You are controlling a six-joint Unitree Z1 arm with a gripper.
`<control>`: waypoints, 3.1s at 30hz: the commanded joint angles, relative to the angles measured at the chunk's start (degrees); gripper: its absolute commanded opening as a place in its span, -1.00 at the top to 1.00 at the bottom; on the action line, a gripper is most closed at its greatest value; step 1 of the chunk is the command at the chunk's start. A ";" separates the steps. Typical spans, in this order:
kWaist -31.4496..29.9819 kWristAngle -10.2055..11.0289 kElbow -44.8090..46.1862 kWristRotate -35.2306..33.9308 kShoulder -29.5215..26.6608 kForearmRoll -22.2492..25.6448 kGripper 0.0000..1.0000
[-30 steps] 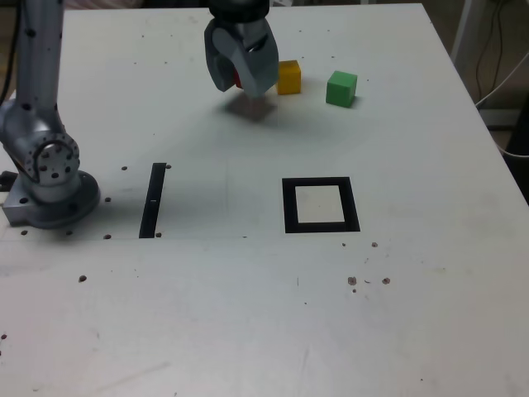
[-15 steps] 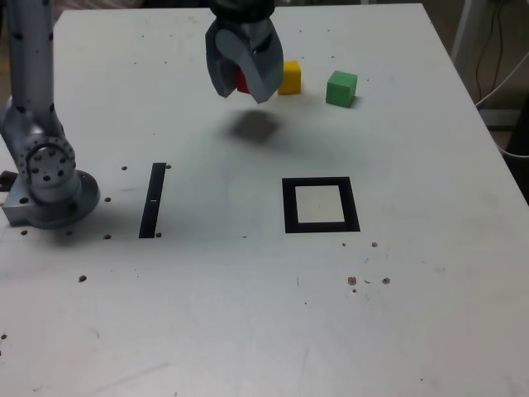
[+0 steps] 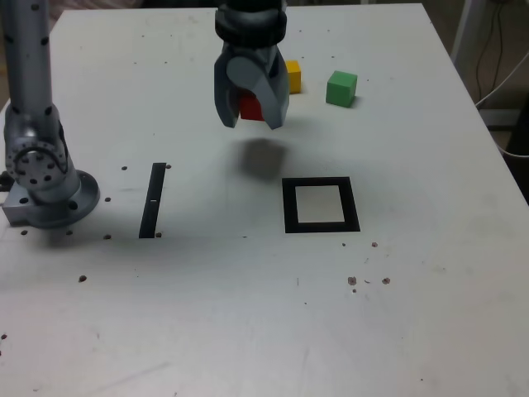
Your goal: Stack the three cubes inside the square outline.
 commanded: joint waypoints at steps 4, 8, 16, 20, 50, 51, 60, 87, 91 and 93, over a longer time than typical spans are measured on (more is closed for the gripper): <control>-3.69 -2.08 -0.40 -6.26 -0.31 0.76 0.11; -6.99 -3.84 -1.05 -10.62 -0.41 1.28 0.11; -12.64 -5.36 -1.78 -16.67 -0.81 1.52 0.11; -14.80 -5.70 -2.19 -20.34 -0.26 1.50 0.11; -23.03 -9.44 -7.62 -30.73 10.05 -3.51 0.11; -22.99 -9.56 -7.41 -30.73 10.21 -3.81 0.11; -22.36 -9.87 -6.36 -30.63 12.16 -5.85 0.11; -20.64 -8.79 -3.34 -28.93 9.99 -9.36 -0.99; -20.64 -7.21 -2.67 -29.43 7.77 -8.92 -0.99; -20.64 -6.23 -2.70 -29.62 6.68 -8.28 -0.99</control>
